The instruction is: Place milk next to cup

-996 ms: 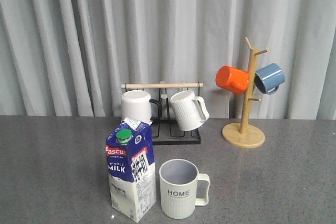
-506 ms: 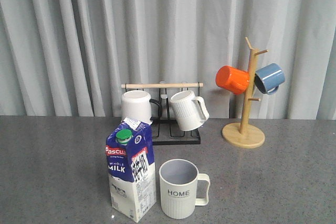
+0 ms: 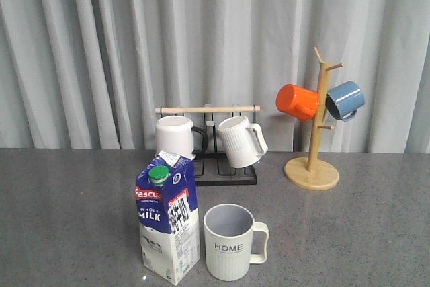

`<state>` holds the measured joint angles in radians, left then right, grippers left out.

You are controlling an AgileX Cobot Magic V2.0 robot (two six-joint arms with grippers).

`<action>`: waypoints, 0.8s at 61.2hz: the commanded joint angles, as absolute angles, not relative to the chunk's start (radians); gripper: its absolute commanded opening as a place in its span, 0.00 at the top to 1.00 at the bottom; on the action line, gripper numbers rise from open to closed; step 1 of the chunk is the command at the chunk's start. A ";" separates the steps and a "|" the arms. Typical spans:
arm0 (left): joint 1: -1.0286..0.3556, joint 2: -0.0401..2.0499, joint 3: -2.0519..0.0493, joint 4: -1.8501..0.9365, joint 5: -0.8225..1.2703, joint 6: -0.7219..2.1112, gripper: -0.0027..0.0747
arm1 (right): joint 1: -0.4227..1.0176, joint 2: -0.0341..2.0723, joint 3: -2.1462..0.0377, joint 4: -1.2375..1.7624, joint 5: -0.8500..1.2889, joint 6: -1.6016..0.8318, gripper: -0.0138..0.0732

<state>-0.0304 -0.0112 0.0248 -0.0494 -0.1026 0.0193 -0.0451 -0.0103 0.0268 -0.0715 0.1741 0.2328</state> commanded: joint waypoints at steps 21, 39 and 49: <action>-0.028 -0.023 0.044 -0.050 -0.169 0.020 0.97 | -0.058 -0.021 0.035 -0.075 0.000 0.234 0.85; -0.028 -0.023 0.044 -0.050 -0.169 0.020 0.97 | -0.058 -0.021 0.035 -0.075 0.000 0.234 0.85; -0.028 -0.023 0.044 -0.050 -0.169 0.020 0.97 | -0.058 -0.021 0.035 -0.075 0.000 0.234 0.85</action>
